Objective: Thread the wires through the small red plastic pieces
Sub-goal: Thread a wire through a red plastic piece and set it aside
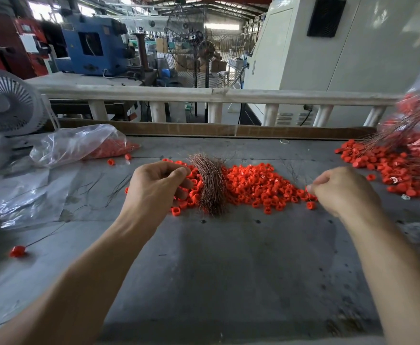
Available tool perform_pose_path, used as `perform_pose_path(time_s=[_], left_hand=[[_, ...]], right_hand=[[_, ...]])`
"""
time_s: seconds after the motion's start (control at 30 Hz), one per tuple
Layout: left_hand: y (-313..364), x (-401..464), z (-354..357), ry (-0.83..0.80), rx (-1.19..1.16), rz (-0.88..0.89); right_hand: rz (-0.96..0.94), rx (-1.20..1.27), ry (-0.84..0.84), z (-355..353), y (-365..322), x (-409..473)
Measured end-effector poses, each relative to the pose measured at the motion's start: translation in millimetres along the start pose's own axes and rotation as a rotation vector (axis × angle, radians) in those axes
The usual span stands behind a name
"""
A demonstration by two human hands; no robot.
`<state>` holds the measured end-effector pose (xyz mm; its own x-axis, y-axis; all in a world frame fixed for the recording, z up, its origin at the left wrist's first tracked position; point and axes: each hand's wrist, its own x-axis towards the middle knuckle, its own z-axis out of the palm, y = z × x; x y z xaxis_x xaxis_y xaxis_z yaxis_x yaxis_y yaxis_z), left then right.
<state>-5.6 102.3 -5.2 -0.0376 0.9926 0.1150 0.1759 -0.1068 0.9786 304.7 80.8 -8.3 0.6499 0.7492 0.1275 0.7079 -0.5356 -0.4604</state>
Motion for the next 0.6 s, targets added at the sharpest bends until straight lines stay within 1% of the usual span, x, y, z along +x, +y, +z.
perform_pose_path(time_s=[0.2, 0.27, 0.43, 0.6], left_hand=[[2.4, -0.6, -0.1, 0.015, 0.040, 0.001], [2.7, -1.2, 0.1, 0.013, 0.057, 0.001], [3.2, -0.4, -1.3, 0.015, 0.071, 0.008], [0.8, 2.2, -4.5, 0.018, 0.098, 0.021]], right_hand=[[-0.129, 0.054, 0.019, 6.6, -6.6, -6.6], [-0.144, 0.049, 0.025, 9.1, -7.1, -6.0], [-0.065, -0.056, 0.005, 11.4, -6.9, -1.2], [-0.042, -0.076, 0.000, 7.2, -5.0, 0.1]])
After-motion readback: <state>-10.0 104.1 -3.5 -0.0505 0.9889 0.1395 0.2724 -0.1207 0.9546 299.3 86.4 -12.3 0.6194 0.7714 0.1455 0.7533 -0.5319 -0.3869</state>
